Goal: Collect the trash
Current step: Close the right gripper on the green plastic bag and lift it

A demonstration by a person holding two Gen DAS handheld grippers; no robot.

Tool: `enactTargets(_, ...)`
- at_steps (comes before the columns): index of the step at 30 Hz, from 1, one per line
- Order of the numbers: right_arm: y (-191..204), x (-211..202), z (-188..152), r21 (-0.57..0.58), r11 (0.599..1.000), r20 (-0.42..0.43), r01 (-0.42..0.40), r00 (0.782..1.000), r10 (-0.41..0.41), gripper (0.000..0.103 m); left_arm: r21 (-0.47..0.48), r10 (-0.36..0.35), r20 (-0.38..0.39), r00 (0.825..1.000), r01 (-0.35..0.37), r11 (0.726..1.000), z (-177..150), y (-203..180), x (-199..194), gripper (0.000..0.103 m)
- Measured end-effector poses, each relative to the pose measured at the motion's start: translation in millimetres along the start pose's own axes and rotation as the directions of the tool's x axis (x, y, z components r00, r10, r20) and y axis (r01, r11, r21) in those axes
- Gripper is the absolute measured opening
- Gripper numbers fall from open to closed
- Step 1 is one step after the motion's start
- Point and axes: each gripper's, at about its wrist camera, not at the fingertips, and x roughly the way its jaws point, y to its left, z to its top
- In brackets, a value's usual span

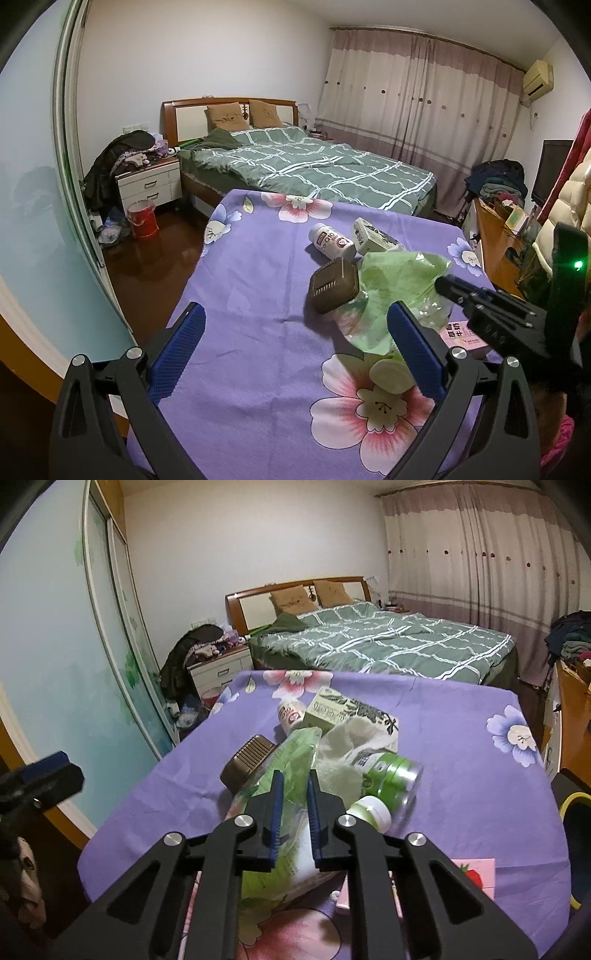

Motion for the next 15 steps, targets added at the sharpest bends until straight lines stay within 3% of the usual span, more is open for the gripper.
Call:
enactTargets(9,-6.9,-32.8,3.1,0.012,1.000,0.054,-0.016,0.998,0.015,0.012,0.012,-0.017,-0.011,1.000,0.017,1.000,-3.7,-4.9,5.0,0.097)
enactTargets(15,-22.3,-58.5,6.9,0.039,0.999,0.126,0.029,0.991,-0.034,0.012,0.026,-0.031,-0.019,0.999,0.032,0.999,-5.7,-12.5,9.3,0.097)
